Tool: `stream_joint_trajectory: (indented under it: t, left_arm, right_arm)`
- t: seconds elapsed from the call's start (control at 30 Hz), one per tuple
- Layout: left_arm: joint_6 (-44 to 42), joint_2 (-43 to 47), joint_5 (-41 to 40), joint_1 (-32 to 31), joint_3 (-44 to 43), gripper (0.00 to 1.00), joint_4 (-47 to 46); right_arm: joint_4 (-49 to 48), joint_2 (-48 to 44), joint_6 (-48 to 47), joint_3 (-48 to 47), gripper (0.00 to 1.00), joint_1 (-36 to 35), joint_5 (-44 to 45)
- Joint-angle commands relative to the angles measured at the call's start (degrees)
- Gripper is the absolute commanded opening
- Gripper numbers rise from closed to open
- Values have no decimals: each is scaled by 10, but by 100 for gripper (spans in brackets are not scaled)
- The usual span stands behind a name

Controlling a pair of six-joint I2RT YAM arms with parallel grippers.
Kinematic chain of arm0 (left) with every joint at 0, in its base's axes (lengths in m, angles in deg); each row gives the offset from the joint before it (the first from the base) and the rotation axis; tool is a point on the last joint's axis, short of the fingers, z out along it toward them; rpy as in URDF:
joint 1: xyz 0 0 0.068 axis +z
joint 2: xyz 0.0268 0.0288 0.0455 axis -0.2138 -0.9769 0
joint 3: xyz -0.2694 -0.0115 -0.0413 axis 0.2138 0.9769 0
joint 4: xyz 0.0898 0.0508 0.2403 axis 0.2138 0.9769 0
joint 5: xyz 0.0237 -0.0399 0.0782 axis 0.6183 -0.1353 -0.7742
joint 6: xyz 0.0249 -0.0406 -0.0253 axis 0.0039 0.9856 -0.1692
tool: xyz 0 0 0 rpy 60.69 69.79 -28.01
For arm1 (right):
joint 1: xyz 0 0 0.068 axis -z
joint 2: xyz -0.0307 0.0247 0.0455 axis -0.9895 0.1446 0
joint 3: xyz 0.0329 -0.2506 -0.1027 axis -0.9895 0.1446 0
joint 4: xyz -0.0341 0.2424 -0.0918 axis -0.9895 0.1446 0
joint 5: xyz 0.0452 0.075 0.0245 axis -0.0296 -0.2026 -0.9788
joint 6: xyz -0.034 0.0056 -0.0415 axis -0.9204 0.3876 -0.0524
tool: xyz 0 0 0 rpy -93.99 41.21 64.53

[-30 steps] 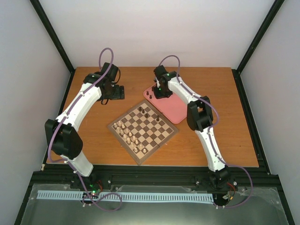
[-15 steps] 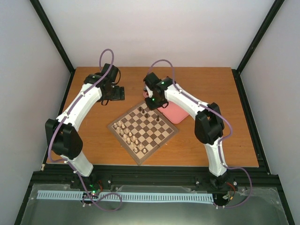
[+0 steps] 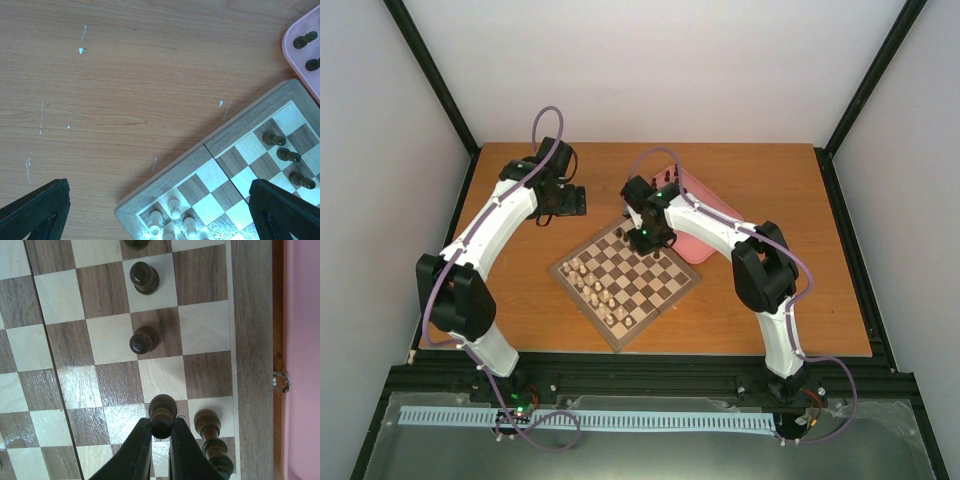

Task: Set up the chess pieces on the board
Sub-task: Place the chess piece on the chessboard.

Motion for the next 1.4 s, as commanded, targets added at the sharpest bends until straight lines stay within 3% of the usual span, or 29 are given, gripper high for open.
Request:
stream_joint_trajectory:
  t: [0.0, 0.93, 1.37]
  left_arm:
    - [5, 17, 5, 5, -2, 100, -6]
    - [3, 13, -2, 5, -6, 100, -3]
    - [5, 13, -2, 5, -4, 100, -2]
  right_arm:
    - [-16, -17, -8, 7, 3, -2, -5]
    - [-8, 37, -27, -20, 4, -3, -10]
    - [-4, 42, -26, -20, 12, -3, -7]
